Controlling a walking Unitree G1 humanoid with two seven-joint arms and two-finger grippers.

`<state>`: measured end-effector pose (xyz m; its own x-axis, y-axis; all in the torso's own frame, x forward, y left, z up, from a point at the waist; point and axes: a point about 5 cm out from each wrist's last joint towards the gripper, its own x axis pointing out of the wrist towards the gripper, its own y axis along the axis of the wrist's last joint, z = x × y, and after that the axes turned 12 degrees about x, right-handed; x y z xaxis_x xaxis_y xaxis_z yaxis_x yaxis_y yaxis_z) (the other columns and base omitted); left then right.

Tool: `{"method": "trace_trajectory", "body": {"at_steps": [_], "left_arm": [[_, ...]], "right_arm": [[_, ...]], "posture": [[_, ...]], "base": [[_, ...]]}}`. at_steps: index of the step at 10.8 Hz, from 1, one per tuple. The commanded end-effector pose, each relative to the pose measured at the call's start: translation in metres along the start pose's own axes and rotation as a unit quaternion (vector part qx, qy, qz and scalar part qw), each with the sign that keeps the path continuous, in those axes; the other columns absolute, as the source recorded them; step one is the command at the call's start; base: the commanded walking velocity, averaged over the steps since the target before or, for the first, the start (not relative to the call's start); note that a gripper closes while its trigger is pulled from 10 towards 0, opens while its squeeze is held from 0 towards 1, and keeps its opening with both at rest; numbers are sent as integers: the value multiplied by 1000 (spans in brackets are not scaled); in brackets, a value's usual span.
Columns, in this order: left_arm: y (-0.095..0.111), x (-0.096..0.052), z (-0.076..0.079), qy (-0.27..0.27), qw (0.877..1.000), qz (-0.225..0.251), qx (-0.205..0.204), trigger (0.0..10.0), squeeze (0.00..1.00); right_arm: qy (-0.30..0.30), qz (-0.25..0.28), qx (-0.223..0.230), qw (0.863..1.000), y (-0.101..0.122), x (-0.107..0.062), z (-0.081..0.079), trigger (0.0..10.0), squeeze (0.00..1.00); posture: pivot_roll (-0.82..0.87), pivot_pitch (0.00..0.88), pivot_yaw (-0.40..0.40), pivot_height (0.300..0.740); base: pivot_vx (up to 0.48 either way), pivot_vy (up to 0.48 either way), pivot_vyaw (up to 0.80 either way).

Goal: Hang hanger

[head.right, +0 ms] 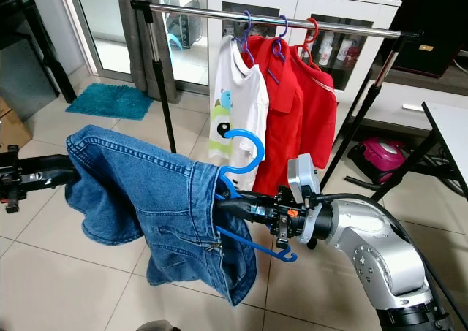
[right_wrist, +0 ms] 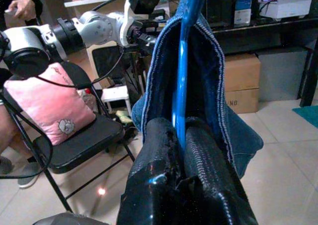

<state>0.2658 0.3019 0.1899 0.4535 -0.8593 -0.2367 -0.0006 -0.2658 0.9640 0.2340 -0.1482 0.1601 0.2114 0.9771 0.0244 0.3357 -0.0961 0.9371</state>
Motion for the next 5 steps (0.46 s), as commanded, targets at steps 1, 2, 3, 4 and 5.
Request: {"method": "trace_trajectory", "body": {"at_steps": [1,2,3,4,5], "left_arm": [[1,2,-2,4,1000,0,0,0,0],[1,2,-2,7,1000,2,-2,0,0],[1,2,-2,10,1000,4,-6,0,0],[0,2,-2,12,1000,5,-9,0,0],[0,2,-2,16,1000,6,-9,0,0]], "right_arm": [[16,11,-21,1000,11,2,-2,10000,0],[15,11,-22,1000,11,2,-2,10000,0],[14,11,-21,1000,12,2,-1,10000,0],[13,11,-21,1000,11,2,-1,10000,0],[13,12,-21,1000,11,2,-1,10000,0]], "posture": [[19,0,-3,740],[19,0,-3,740],[19,0,-3,740],[19,0,-3,740],[21,0,-2,740]], "base": [[0,0,0],[0,0,0],[0,0,0],[0,0,0],[0,0,0]]}}
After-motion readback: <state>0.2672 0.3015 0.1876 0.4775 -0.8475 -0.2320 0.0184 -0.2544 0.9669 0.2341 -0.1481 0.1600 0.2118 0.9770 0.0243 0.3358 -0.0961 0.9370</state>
